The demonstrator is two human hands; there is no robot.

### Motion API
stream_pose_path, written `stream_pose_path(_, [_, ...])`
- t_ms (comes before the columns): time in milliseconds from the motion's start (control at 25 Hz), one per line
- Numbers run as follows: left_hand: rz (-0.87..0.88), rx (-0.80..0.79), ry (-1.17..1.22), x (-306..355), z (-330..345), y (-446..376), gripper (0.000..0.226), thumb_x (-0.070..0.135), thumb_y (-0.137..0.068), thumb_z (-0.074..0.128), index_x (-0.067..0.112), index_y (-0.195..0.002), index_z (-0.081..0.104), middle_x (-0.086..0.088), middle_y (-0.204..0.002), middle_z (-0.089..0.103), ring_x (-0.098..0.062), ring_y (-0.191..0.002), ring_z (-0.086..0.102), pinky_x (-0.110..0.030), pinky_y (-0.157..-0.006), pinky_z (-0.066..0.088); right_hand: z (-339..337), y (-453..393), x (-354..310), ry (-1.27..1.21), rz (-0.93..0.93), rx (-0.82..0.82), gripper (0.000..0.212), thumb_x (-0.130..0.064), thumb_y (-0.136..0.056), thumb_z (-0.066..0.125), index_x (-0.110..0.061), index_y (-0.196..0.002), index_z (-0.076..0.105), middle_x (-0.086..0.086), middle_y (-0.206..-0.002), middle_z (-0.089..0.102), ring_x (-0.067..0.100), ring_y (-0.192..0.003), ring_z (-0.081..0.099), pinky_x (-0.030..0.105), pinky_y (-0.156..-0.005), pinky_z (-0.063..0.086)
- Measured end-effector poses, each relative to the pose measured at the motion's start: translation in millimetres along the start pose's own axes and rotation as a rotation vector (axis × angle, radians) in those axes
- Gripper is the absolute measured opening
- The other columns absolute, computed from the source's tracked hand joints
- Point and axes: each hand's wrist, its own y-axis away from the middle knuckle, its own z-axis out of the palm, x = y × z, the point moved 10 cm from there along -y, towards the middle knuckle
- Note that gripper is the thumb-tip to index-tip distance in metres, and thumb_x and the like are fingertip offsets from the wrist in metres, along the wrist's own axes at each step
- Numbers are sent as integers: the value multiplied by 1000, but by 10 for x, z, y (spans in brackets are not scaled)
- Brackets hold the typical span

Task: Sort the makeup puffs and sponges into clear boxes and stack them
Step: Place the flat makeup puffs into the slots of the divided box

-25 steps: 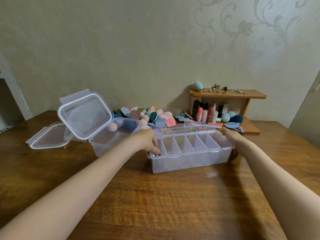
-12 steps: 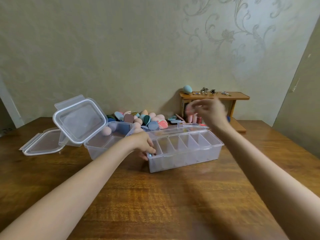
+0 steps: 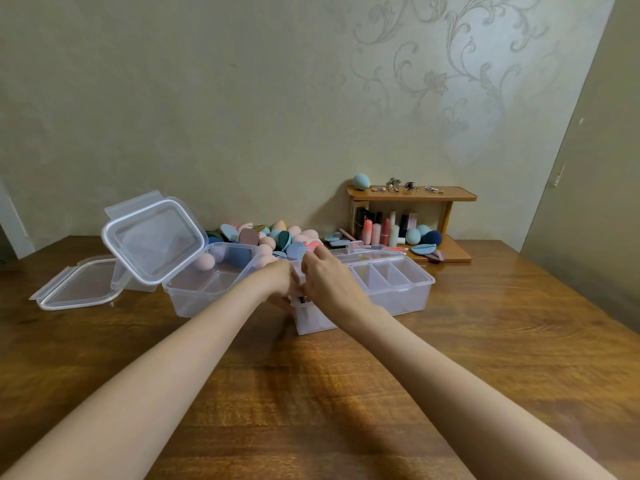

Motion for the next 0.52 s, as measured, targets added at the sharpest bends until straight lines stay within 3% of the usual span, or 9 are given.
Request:
stream_pose_path(80, [-15, -19, -24, -3, -1, -29, 32, 3, -92, 53, -5, -123, 52, -9, -91, 58, -9, -59, 55, -13, -45, 48, 114, -17, 22, 34, -14, -26, 21, -12, -92, 55, 1, -107, 61, 15, -114, 54, 25, -88, 56, 28, -68, 40])
stream_pose_path(160, [-8, -38, -50, -5, 17, -59, 29, 5, -92, 53, -2, -120, 56, -8, -89, 61, -10, -63, 59, -12, -47, 49, 182, -54, 106, 19, 9, -51, 24, -17, -92, 56, 3, -102, 66, 14, -112, 56, 26, -100, 55, 29, -77, 44])
stream_pose_path(280, [38, -67, -147, 42, 2, -74, 29, 13, -94, 52, 8, -121, 61, -10, -108, 62, -20, -96, 63, -20, -69, 54, 233, -126, 250, -24, 51, -151, 30, -25, -90, 58, 0, -97, 73, 14, -111, 59, 24, -105, 52, 29, -82, 44])
stream_pose_path(400, [53, -38, -308, 145, -167, -89, 32, 25, -94, 50, 12, -120, 63, -9, -118, 59, -24, -109, 56, -25, -74, 51, 164, -167, 339, -161, 90, -243, 26, -19, -92, 54, -3, -104, 71, 13, -108, 68, 22, -96, 61, 23, -81, 44])
stream_pose_path(520, [144, 102, -493, 438, -369, -157, 32, 32, -89, 55, 11, -109, 67, -9, -112, 63, -23, -105, 58, -29, -79, 45, -287, -320, 886, -277, 241, -7, 24, -12, -93, 52, -3, -103, 71, 14, -106, 71, 21, -97, 63, 34, -107, 33])
